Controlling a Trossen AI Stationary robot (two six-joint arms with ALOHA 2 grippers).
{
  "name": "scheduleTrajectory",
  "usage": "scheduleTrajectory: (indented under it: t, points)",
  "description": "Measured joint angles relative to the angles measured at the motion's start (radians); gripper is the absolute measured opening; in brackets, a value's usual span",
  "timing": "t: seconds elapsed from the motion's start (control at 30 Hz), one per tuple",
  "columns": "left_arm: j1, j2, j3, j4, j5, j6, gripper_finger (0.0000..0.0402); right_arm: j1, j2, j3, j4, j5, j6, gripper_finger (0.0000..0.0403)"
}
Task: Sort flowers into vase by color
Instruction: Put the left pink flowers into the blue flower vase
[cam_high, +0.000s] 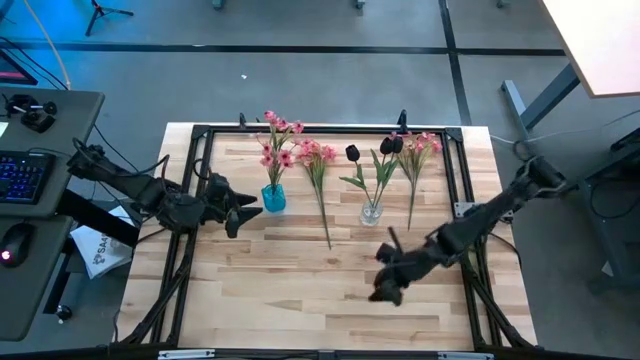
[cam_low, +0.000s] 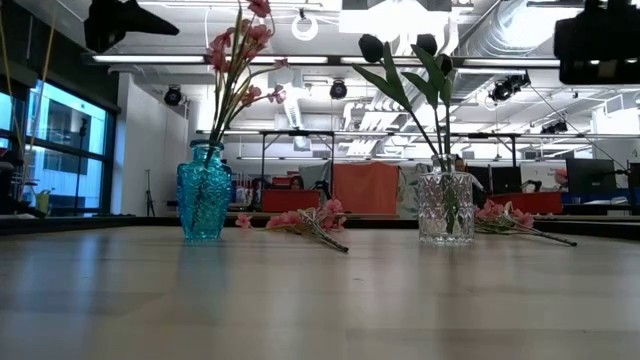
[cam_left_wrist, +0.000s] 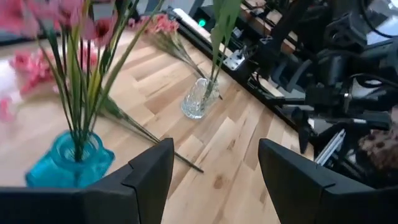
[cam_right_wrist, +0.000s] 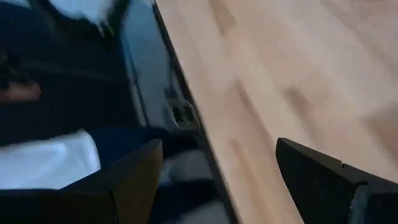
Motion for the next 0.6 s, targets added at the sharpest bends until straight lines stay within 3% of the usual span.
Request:
scheduleTrajectory:
  t: [0.13,0.37,0.6]
  points:
    - [0.004,-0.059,0.000,-0.001,0.016,0.138,0.0223,0.001,0.185,0.155,-0.014,0.084,0.014,0.0309]
    - [0.003,-0.173,0.000,-0.001,0.091,0.301,0.0223,-0.099,0.483,0.528,-0.462,0.218,-0.001,0.0309]
    - [0.003,-0.238,0.000,-0.002,0.106,0.330,0.0223,-0.212,0.644,0.737,-0.646,0.355,0.049,0.0309]
